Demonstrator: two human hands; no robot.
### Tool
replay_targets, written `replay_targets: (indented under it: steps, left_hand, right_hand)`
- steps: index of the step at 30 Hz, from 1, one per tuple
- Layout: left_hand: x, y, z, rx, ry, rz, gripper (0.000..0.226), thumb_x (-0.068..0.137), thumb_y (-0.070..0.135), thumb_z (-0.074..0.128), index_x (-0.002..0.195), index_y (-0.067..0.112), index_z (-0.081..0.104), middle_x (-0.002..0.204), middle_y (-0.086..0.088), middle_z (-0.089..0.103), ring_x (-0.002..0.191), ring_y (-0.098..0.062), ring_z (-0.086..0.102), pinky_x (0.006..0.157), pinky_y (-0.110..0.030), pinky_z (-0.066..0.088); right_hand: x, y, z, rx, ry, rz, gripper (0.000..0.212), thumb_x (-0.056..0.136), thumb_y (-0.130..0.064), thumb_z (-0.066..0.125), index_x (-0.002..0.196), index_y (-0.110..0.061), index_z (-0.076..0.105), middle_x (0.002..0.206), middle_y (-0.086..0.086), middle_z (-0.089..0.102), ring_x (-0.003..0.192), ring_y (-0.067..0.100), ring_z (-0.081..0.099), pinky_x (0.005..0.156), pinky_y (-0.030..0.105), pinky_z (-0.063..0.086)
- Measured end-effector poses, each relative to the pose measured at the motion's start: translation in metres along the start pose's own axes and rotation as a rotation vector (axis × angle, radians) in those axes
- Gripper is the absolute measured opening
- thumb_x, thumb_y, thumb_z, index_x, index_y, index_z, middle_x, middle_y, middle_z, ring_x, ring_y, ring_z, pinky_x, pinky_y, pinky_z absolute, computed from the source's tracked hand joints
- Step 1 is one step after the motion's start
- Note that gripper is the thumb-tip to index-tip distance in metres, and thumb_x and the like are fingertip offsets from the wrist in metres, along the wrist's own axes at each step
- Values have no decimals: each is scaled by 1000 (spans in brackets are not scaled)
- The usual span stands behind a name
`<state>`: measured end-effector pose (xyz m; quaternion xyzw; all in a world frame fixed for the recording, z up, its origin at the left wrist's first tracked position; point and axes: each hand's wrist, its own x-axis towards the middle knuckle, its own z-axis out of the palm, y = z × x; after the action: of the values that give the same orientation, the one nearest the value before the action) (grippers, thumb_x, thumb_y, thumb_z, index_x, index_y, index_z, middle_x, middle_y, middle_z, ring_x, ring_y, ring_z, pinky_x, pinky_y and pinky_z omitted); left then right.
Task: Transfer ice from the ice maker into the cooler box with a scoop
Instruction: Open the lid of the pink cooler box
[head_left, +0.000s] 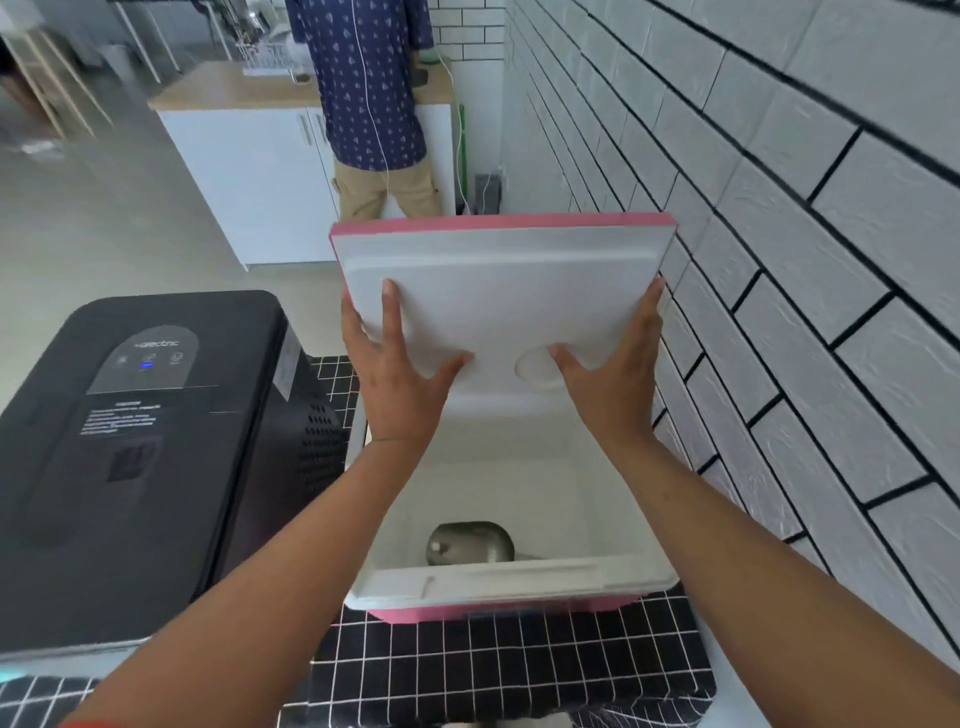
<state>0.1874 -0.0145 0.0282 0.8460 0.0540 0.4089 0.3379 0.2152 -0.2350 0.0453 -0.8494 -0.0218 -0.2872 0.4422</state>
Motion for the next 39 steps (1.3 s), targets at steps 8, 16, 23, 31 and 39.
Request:
replay_targets:
  steps: [8,16,23,31,39]
  left_hand:
    - [23,-24,18,103,-154,31,105,71,63,73,154,27,19,156,-28,7,146,-37,10,119,-35,10]
    - [34,-41,38,77,-285,-109,92,71,61,74,149,30,34,159,-19,10,148,-32,9,119,-37,14]
    - [36,-59,53,130,-380,-301,87,67,69,71,142,32,45,155,-11,28,141,-29,25,112,-36,23]
    - [40,-54,43,170,-551,-251,65,79,59,68,133,23,57,135,-5,45,126,-29,42,103,-39,40]
    - [32,-49,-3,200,-803,-217,67,86,61,58,141,26,45,156,-7,29,144,-24,27,114,-39,27]
  right_hand:
    - [20,16,34,-156,-59,-69,118,71,-50,77,152,-8,2,158,20,2,146,31,7,116,45,20]
    - [23,37,56,-435,-253,-102,108,73,-71,59,153,-16,10,159,18,-6,138,42,16,111,50,22]
    - [27,48,68,-635,-467,-17,98,79,-81,29,153,-19,11,160,15,-3,141,41,9,115,47,12]
    - [22,44,66,-717,-552,9,74,92,-62,28,152,-20,17,160,11,7,143,40,12,116,45,11]
    - [-14,18,36,-597,-523,-44,59,96,-40,44,146,-11,34,157,15,21,144,30,15,118,41,10]
